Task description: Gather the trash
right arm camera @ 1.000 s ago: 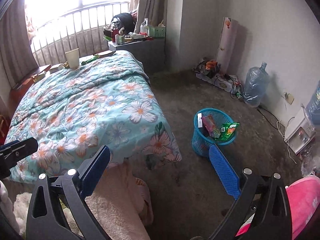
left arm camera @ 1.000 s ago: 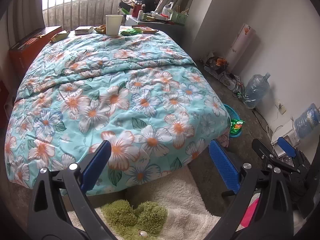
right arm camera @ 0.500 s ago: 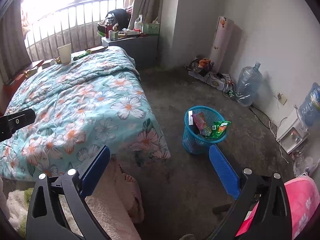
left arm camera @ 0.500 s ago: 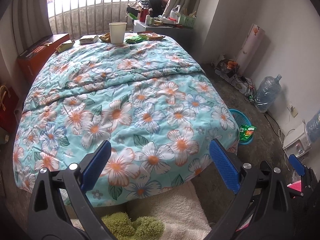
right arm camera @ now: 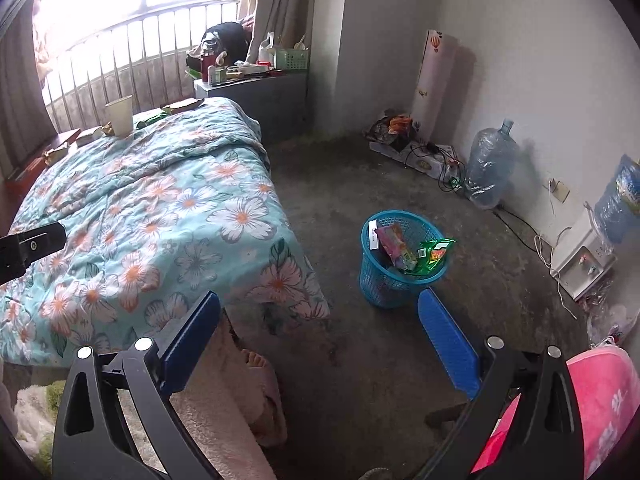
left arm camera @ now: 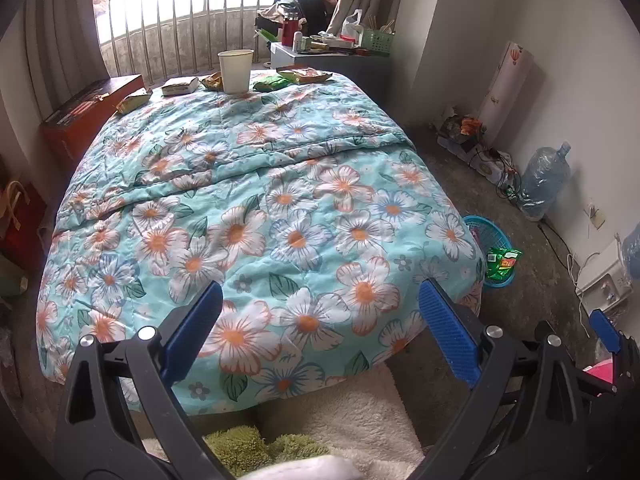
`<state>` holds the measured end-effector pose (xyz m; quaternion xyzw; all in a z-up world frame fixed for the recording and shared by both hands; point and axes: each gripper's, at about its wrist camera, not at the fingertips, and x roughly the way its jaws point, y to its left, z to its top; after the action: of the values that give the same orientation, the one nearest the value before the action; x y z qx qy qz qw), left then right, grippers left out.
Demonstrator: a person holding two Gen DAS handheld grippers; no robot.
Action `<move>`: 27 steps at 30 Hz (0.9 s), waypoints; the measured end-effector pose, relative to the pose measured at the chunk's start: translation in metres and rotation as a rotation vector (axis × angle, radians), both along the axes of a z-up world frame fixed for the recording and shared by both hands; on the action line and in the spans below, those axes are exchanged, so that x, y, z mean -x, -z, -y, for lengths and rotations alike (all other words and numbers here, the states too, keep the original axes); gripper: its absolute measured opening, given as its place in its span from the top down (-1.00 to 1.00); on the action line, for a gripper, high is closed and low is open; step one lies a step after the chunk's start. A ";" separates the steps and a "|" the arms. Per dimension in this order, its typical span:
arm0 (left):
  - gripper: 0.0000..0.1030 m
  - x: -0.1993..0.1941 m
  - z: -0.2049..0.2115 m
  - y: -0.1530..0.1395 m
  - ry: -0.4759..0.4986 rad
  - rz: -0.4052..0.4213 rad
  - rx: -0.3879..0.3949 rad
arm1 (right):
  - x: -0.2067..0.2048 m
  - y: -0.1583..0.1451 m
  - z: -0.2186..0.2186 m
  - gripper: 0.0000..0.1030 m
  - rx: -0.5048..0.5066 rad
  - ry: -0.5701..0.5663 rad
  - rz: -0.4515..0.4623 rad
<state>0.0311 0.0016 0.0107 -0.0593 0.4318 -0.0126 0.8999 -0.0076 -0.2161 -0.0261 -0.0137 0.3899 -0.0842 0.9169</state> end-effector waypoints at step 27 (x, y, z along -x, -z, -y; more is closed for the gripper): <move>-0.83 0.000 0.007 0.001 0.003 -0.003 -0.011 | 0.002 -0.005 0.004 -0.87 -0.004 0.004 0.007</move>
<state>0.0310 -0.0050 0.0100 -0.0535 0.4332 -0.0114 0.8996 -0.0097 -0.2198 -0.0213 -0.0107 0.3871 -0.0854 0.9180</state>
